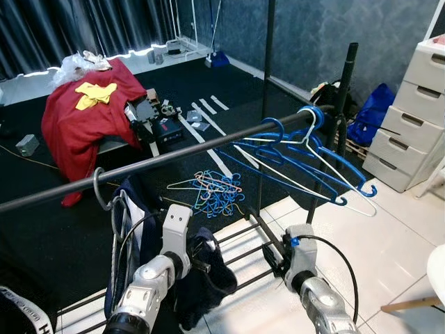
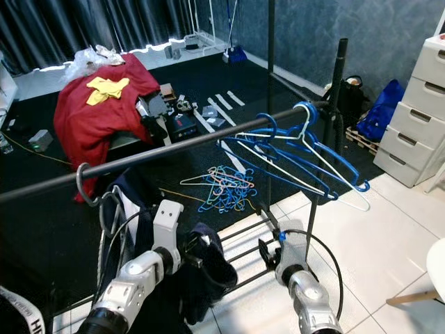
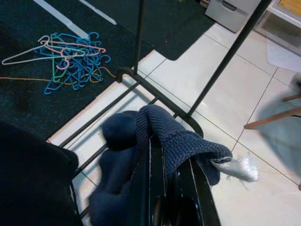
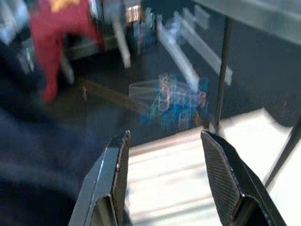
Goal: Hang hanger
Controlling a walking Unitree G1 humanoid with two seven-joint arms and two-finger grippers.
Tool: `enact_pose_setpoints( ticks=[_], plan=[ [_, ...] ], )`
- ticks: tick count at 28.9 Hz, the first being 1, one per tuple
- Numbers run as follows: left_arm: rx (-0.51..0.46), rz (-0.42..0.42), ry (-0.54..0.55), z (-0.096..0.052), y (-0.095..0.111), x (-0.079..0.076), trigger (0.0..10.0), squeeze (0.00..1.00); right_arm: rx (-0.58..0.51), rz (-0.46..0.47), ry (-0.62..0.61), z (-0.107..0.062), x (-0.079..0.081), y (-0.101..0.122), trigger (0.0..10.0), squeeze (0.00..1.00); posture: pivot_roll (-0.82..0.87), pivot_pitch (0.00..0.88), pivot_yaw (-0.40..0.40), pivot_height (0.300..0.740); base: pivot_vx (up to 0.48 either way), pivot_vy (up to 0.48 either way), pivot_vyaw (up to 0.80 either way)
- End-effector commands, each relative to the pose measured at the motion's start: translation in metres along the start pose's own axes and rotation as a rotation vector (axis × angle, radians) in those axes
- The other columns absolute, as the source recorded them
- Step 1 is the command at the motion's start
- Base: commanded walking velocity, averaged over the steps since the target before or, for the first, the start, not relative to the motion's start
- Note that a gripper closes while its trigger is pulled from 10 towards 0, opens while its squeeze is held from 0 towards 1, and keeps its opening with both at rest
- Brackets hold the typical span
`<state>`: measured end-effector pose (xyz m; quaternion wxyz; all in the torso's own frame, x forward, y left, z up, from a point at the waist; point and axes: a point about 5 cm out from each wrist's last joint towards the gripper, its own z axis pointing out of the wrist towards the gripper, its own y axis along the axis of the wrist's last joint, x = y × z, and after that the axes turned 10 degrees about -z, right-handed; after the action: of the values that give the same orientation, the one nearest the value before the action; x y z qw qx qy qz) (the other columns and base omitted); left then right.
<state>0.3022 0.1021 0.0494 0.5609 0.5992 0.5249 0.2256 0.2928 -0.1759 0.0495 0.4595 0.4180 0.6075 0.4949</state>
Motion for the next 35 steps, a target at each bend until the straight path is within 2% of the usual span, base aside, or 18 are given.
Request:
enact_pose_setpoints(
  ticks=[1, 2, 4, 7, 9, 11, 15, 18, 27, 31, 35],
  plan=[
    [-0.010, 0.016, 0.010, -0.003, -0.001, 0.002, 10.0, 0.00, -0.097, -0.008, -0.020, -0.002, -0.003, 0.013, 10.0, 0.00, -0.05, 0.010, 0.108, 0.740, 0.000, 0.000, 0.00],
    [-0.010, 0.016, 0.010, -0.003, -0.001, 0.002, 10.0, 0.00, -0.097, -0.008, -0.020, -0.002, -0.003, 0.013, 10.0, 0.00, -0.05, 0.010, 0.108, 0.740, 0.000, 0.000, 0.00],
    [-0.003, 0.016, 0.004, -0.003, -0.003, 0.001, 10.0, 0.00, -0.250, -0.043, -0.039, -0.005, -0.007, 0.036, 10.0, 0.00, -0.05, 0.017, 0.114, 0.740, 0.000, 0.000, 0.00],
    [-0.003, 0.016, 0.004, -0.003, -0.003, 0.001, 10.0, 0.00, -0.250, -0.043, -0.039, -0.005, -0.007, 0.036, 10.0, 0.00, -0.05, 0.017, 0.114, 0.740, 0.000, 0.000, 0.00],
    [-0.013, 0.007, 0.001, -0.002, -0.001, 0.000, 10.0, 0.00, -0.337, -0.080, -0.065, -0.008, -0.011, 0.052, 10.0, 0.00, -0.05, 0.025, 0.115, 0.740, 0.000, 0.000, 0.00],
    [-0.013, 0.012, 0.008, -0.002, 0.000, 0.000, 10.0, 0.00, -0.358, -0.107, -0.063, -0.008, -0.011, 0.059, 10.0, 0.00, -0.06, 0.026, 0.116, 0.740, 0.000, -0.144, 0.00],
    [-0.009, 0.013, 0.028, -0.002, -0.002, 0.000, 10.0, 0.00, -0.365, -0.158, -0.036, -0.007, -0.012, 0.067, 10.0, 0.00, -0.06, 0.028, 0.118, 0.740, 0.000, -0.432, 0.00],
    [-0.003, -0.030, 0.059, -0.002, -0.004, 0.003, 10.0, 0.00, -0.370, -0.176, -0.041, -0.007, -0.014, 0.071, 10.0, 0.00, -0.06, 0.029, 0.119, 0.740, 0.000, 0.000, 0.00],
    [-0.008, -0.024, 0.051, -0.002, -0.003, 0.002, 10.0, 0.00, -0.427, -0.211, -0.091, -0.007, -0.030, 0.100, 10.0, 0.00, -0.06, 0.032, 0.119, 0.740, 0.000, 0.000, 0.00],
    [-0.007, -0.025, 0.052, -0.002, -0.003, 0.002, 10.0, 0.00, -0.419, -0.221, -0.086, -0.005, -0.033, 0.104, 10.0, 0.00, -0.06, 0.033, 0.118, 0.740, 0.000, 0.000, 0.00],
    [-0.005, -0.029, 0.057, -0.001, -0.002, 0.003, 10.0, 0.00, -0.406, -0.272, -0.068, 0.000, -0.042, 0.122, 10.0, 0.00, -0.06, 0.033, 0.114, 0.740, 0.000, 0.000, 0.00]
  ],
)
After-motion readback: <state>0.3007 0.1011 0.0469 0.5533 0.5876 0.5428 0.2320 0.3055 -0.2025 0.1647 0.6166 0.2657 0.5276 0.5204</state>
